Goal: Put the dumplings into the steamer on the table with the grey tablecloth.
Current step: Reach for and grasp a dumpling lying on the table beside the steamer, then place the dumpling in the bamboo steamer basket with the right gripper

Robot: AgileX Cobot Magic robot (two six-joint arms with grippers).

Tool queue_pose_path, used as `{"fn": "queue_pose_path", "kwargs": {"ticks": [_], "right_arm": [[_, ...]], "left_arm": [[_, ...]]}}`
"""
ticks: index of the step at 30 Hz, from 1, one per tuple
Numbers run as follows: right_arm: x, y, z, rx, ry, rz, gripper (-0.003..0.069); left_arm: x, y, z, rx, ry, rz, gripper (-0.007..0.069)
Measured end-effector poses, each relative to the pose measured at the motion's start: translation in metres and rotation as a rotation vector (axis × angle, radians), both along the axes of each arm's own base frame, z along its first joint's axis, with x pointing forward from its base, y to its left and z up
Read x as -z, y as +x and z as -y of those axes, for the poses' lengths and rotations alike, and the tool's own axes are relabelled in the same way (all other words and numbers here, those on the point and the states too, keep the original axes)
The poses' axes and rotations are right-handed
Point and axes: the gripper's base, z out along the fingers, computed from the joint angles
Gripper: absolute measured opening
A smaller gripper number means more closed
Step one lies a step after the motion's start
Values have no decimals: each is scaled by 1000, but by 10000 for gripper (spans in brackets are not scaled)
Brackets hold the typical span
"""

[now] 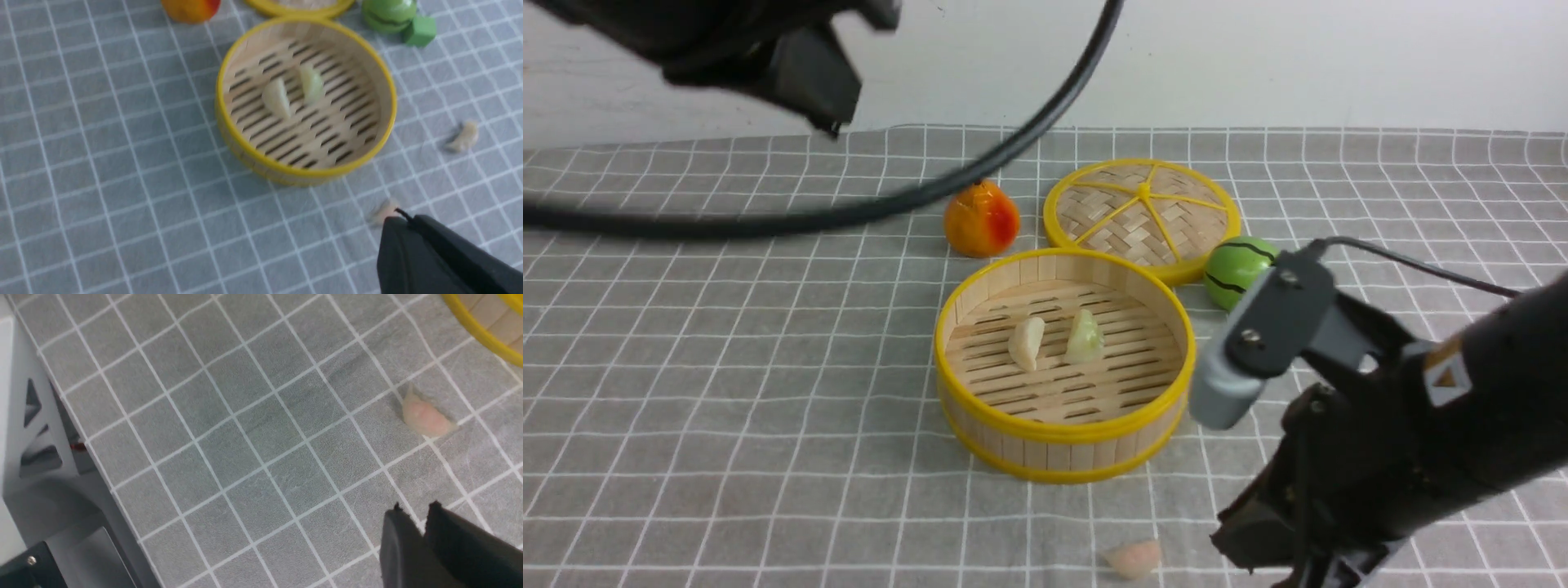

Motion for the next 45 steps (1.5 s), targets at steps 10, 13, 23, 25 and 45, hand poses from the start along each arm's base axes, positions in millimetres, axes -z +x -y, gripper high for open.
{"fn": "queue_pose_path", "kwargs": {"ticks": [10, 13, 23, 25, 45], "right_arm": [[25, 36, -25, -150, -182, -2, 148], [40, 44, -30, -233, -218, 18, 243], [105, 82, -54, -412, -288, 159, 548], [118, 87, -57, -421, -305, 165, 554], [105, 105, -68, -355, -366, 40, 147]], "left_arm": [[86, -78, -41, 13, 25, -126, -15], [102, -95, -49, 19, 1, -129, -15], [134, -126, -63, 28, -52, -136, -15], [134, -126, -63, 28, -52, -136, -15], [135, -126, -63, 60, -30, -122, -15]]}}
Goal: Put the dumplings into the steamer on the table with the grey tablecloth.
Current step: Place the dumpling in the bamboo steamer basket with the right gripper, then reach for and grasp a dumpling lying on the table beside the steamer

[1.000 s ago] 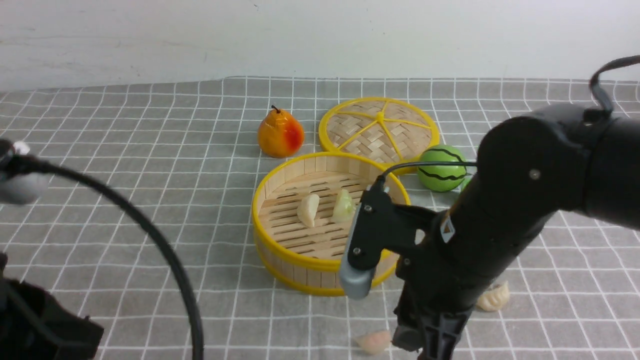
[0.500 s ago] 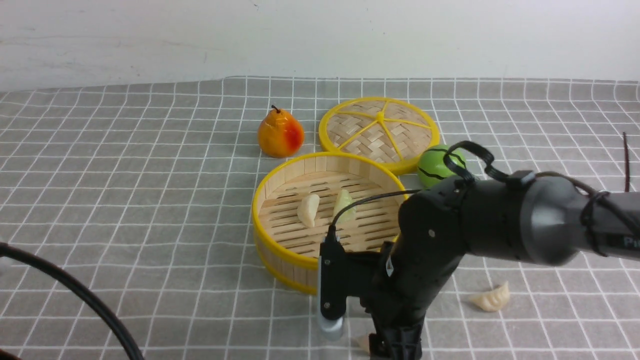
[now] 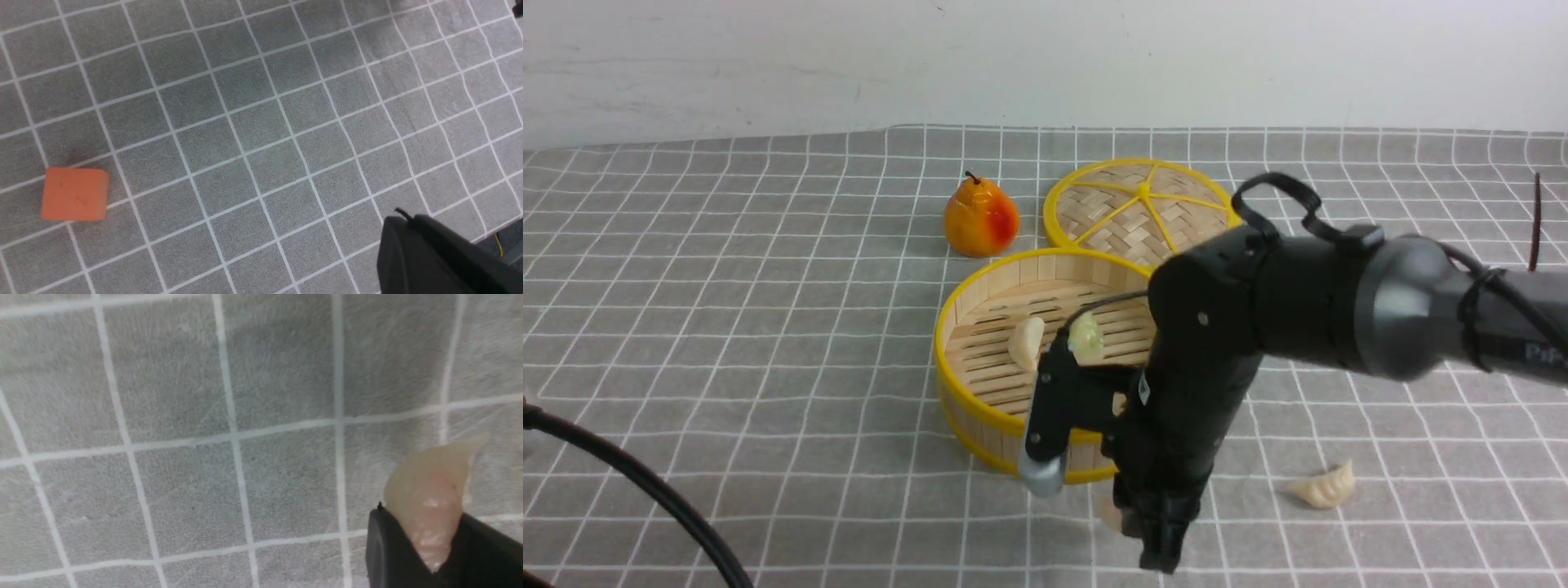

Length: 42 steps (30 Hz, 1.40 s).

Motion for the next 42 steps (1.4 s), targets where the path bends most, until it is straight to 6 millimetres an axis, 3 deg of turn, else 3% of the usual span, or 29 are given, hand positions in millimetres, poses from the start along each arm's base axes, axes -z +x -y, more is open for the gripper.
{"fn": "queue_pose_path", "kwargs": {"ticks": [2, 6, 9, 14, 18, 21, 25, 28, 30, 34, 37, 40, 42], "right_arm": [[-29, 9, -9, 77, 58, 11, 147], [-62, 23, -20, 236, 177, 72, 147], [-75, 36, -27, 377, 268, 123, 147], [-55, 59, -34, 519, 319, 142, 147], [-15, 72, -39, 551, 277, 121, 147], [4, 76, -42, 554, 255, 106, 147], [10, 79, -44, 556, 252, 107, 151], [10, 79, -44, 560, 254, 107, 204], [8, 80, -44, 573, 253, 101, 310], [-17, 77, -42, 601, 241, 78, 490], [-54, 69, -37, 609, 240, 69, 577], [-92, 50, -22, 605, 189, 42, 599], [-105, 41, -14, 603, 164, 33, 588]], "left_arm": [[0, 0, 0, 3, 1, 1, -15], [0, 0, 0, 3, 1, 2, -15], [0, 0, 0, 3, -2, 6, -15], [-1, 1, 0, 2, -5, 11, -15], [-1, 1, 0, 2, -5, 10, -15], [-1, 1, 0, 2, -5, 9, -15], [-1, 0, 1, 5, -15, 1, -15], [-1, 0, 2, 6, -20, -2, -15], [-1, 0, 2, 6, -21, -3, -15], [-1, 0, 2, 6, -21, -3, -15], [-1, -1, 2, 7, -25, -5, -14], [-1, -1, 3, 9, -35, -11, -13], [-1, -1, 3, 10, -41, -14, -13]]}}
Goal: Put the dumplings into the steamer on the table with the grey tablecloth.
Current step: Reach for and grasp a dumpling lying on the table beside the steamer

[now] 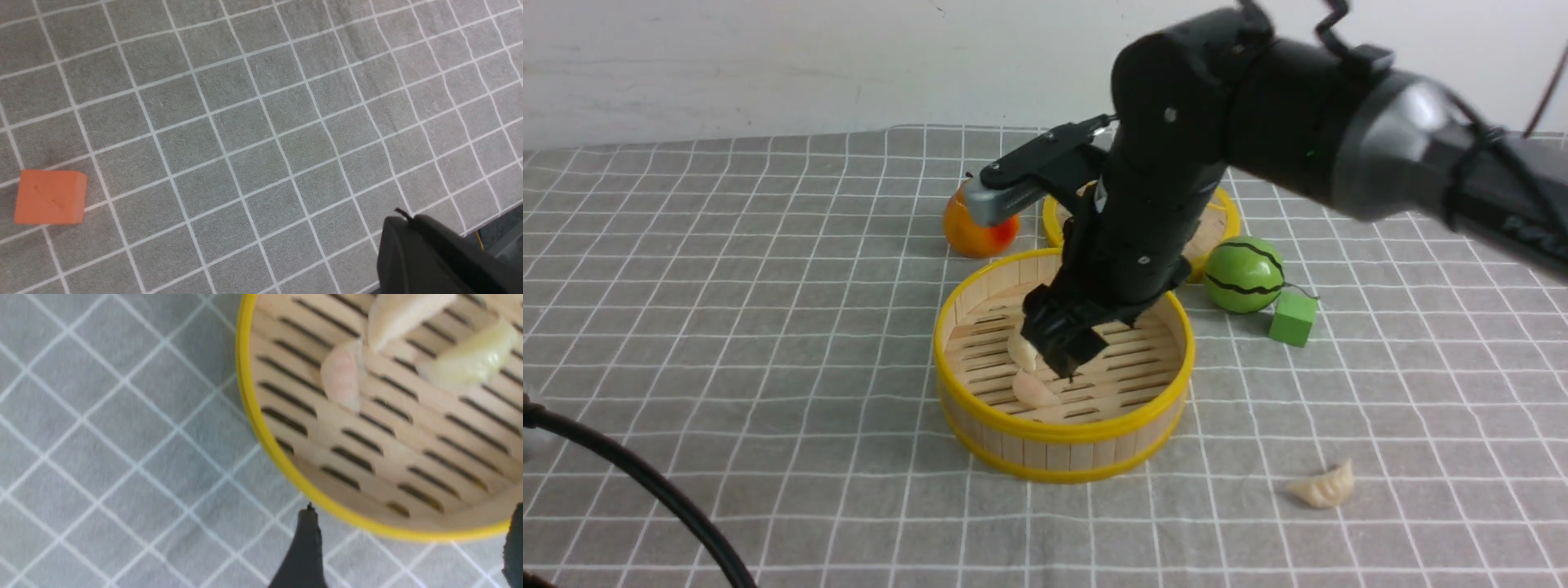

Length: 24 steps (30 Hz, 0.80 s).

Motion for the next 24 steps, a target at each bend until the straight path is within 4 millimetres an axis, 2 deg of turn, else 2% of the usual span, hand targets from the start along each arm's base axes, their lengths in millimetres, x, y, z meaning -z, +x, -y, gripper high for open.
{"fn": "queue_pose_path", "kwargs": {"ticks": [2, 6, 8, 12, 15, 18, 24], "right_arm": [[-8, -9, 7, 1, -16, -8, 559], [0, -27, 23, 28, -63, -54, 505], [13, -47, 43, 83, -127, -99, 472], [34, -60, 72, 236, -163, -91, 460], [49, -55, 99, 405, -139, -80, 459], [64, -42, 127, 569, -77, -83, 459], [83, -14, 158, 795, 97, -122, 459]], "left_arm": [[0, 0, 0, 1, -6, -3, -13], [0, 0, 1, 2, -9, -5, -13], [0, 0, 1, 4, -7, -4, -11], [0, 0, 1, 5, -7, -3, -9], [0, -1, 1, 5, -7, -5, -6], [0, -1, 1, 8, -5, -8, -6], [0, -1, 1, 9, -4, -10, -3]]}}
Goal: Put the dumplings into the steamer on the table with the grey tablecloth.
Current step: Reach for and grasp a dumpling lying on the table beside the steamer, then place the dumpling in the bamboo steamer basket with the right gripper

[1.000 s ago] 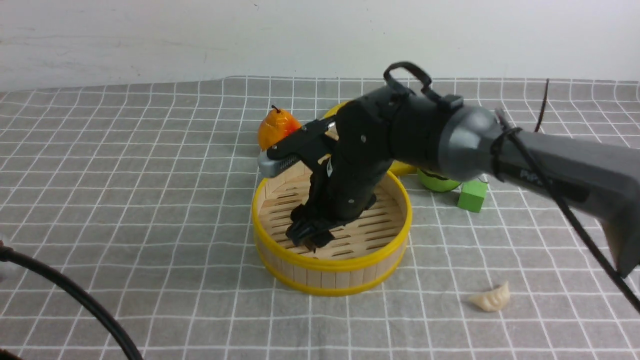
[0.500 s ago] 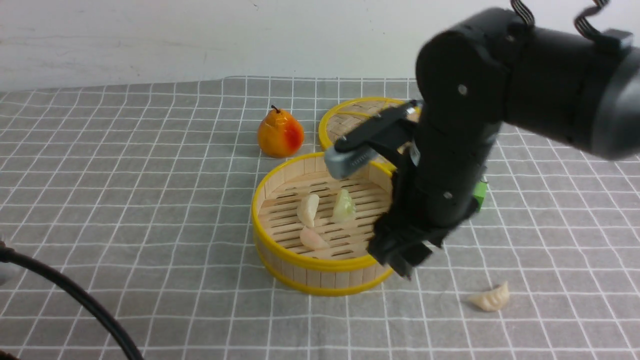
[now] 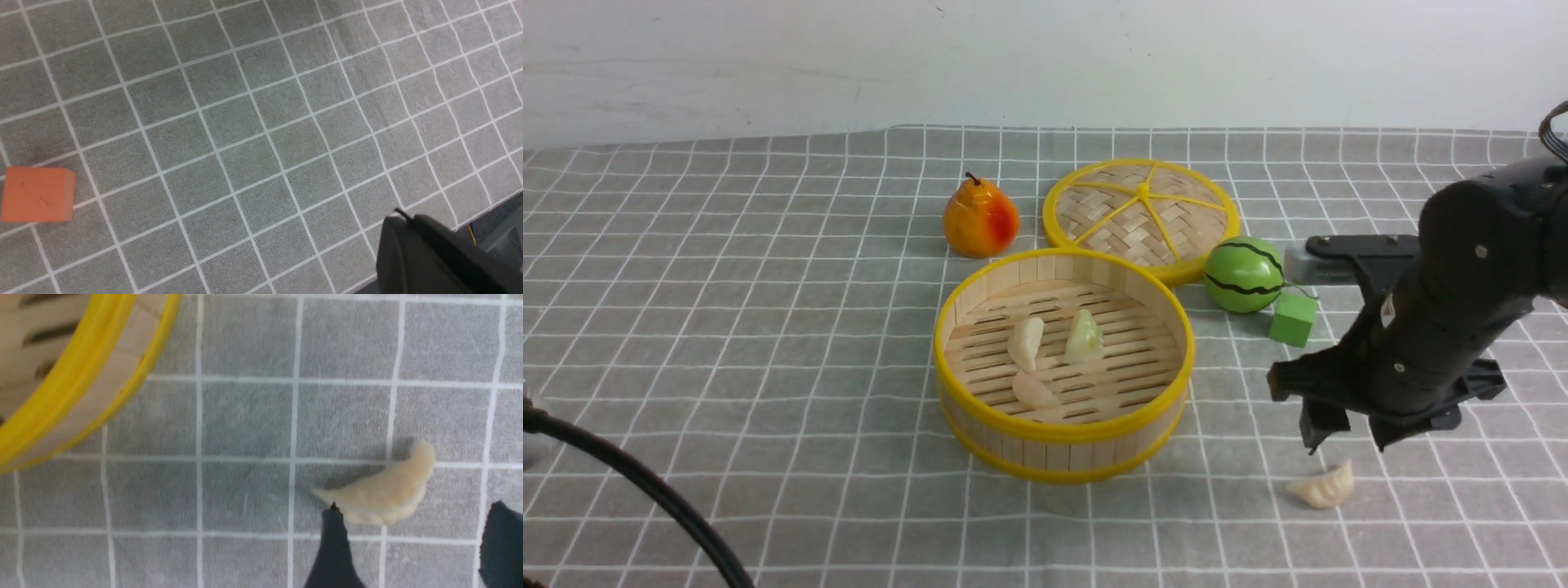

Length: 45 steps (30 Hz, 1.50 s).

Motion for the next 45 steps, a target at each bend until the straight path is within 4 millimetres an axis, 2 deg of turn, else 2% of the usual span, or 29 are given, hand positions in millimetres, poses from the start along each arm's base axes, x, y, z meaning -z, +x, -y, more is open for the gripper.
{"fn": "queue_pose_path", "kwargs": {"ticks": [6, 15, 18, 21, 25, 27, 31, 33, 35, 37, 38, 39, 40, 43, 45], "right_arm": [[26, 13, 14, 71, 10, -67, 459], [60, 20, 10, 121, 34, -145, 458], [61, 20, 8, 106, 43, -156, 444], [61, 17, 5, 48, 69, -176, 367], [61, 15, 1, -7, 95, -200, 223], [60, 13, 0, -53, 100, -210, 200], [54, 14, -2, -121, 100, -235, 202], [38, 20, -10, -192, 99, -213, 202], [22, 24, -22, -250, 90, -176, 202], [-2, 31, -45, -331, 88, -93, 202], [-4, 31, -47, -338, 87, -84, 202], [-21, 37, -63, -387, 85, -15, 202], [-28, 39, -73, -411, 85, 17, 202], [-39, 54, -97, -452, 87, 94, 202], [-34, 63, -108, -466, 84, 103, 202]], "left_arm": [[0, 0, 0, 0, 0, 0, 1], [0, 0, 0, 0, -2, -1, 3], [0, 0, 0, 0, -2, -1, 3], [0, 0, 0, 1, -2, -2, 3], [0, 0, 0, 1, -2, -2, 3], [0, 0, 0, 2, -1, -3, 3], [0, 0, 0, 2, 1, -5, 4], [0, -1, 0, 2, 1, -7, 4], [0, -1, 0, 2, 1, -7, 4], [0, -1, 0, 2, 1, -7, 4], [0, -1, 0, 2, 1, -7, 5], [0, -1, 0, 2, 1, -6, 7], [0, 0, 0, 2, 1, -5, 7], [0, 0, 0, 1, 0, -5, 13], [0, 0, 0, 1, 0, -5, 15]]}}
